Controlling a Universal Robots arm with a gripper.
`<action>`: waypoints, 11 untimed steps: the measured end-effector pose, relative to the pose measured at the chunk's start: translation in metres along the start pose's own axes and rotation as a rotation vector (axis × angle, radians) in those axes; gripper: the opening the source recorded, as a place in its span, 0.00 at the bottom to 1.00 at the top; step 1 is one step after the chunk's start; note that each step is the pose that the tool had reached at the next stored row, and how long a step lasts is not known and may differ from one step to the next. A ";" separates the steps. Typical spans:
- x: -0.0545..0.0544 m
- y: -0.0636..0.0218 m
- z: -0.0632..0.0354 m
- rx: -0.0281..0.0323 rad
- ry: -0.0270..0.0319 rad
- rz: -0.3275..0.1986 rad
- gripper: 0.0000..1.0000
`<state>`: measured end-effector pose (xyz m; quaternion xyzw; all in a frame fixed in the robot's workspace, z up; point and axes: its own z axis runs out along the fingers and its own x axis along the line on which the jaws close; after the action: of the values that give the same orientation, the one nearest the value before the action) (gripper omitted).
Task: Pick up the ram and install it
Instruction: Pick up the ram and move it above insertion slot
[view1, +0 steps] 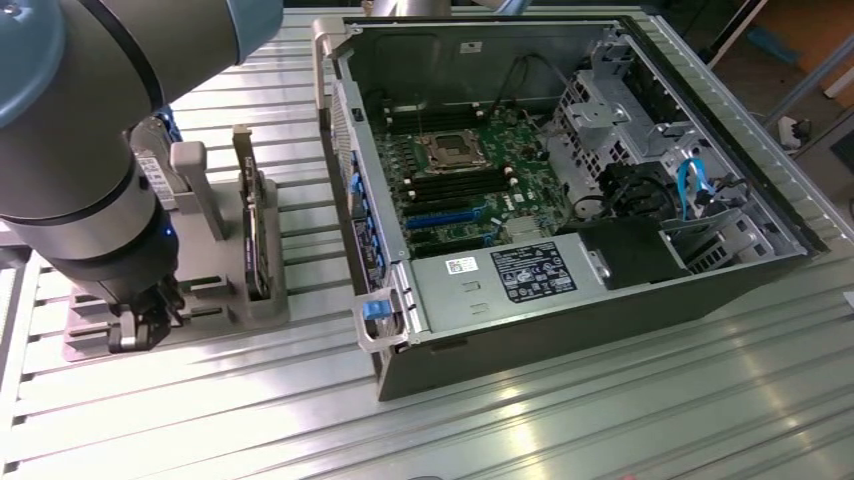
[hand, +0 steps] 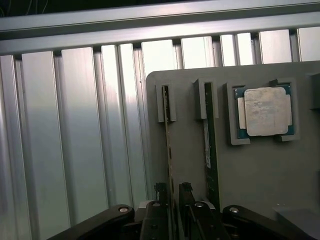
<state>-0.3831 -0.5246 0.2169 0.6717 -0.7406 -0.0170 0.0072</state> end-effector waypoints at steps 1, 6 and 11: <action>0.000 0.0000 0.0008 0.0000 0.0006 0.000 0.24; 0.000 0.0003 0.0039 0.0003 0.0033 0.000 0.24; 0.000 0.0003 0.0050 0.0004 0.0043 0.000 0.24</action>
<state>-0.3836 -0.5243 0.2120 0.6717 -0.7406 -0.0154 0.0087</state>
